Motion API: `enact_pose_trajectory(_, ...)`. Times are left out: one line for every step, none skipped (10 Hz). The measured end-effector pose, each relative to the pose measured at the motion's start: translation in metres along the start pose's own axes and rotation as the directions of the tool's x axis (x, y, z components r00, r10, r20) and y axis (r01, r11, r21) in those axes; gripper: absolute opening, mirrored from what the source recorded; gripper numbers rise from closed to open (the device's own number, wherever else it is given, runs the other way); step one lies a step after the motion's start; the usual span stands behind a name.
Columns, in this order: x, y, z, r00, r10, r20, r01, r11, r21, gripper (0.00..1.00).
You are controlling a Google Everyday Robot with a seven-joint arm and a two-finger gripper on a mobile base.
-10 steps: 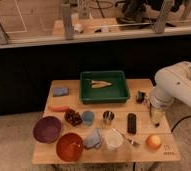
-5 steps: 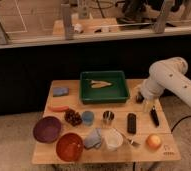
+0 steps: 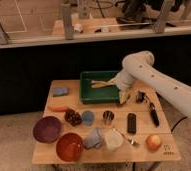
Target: Place sponge in plastic cup
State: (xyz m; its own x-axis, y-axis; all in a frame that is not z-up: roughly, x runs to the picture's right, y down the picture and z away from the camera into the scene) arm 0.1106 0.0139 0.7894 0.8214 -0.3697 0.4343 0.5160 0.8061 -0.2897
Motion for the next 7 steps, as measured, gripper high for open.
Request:
enact_pose_trajectory(-0.0037, -0.0107, 0.0069, 1.0, -0.012, 0.005, 0.012, 1.0, -0.001, 0.8)
enact_pose_trajectory(-0.004, -0.0116, 0.0074, 1.0, -0.014, 0.005, 0.014, 1.0, -0.003, 0.8)
enact_pose_trajectory(-0.0029, -0.0108, 0.007, 1.0, -0.011, 0.004, 0.011, 1.0, -0.002, 0.8)
enact_pose_trajectory(-0.0025, -0.0104, 0.007, 1.0, -0.011, 0.004, 0.011, 1.0, -0.002, 0.8)
enact_pose_trajectory(-0.0032, -0.011, 0.0072, 1.0, -0.012, 0.004, 0.012, 1.0, -0.002, 0.8)
enact_pose_trajectory(-0.004, -0.0116, 0.0075, 1.0, -0.013, 0.005, 0.013, 1.0, -0.003, 0.8)
enact_pose_trajectory(-0.0037, -0.0112, 0.0076, 1.0, -0.01, 0.013, 0.011, 1.0, -0.001, 0.8)
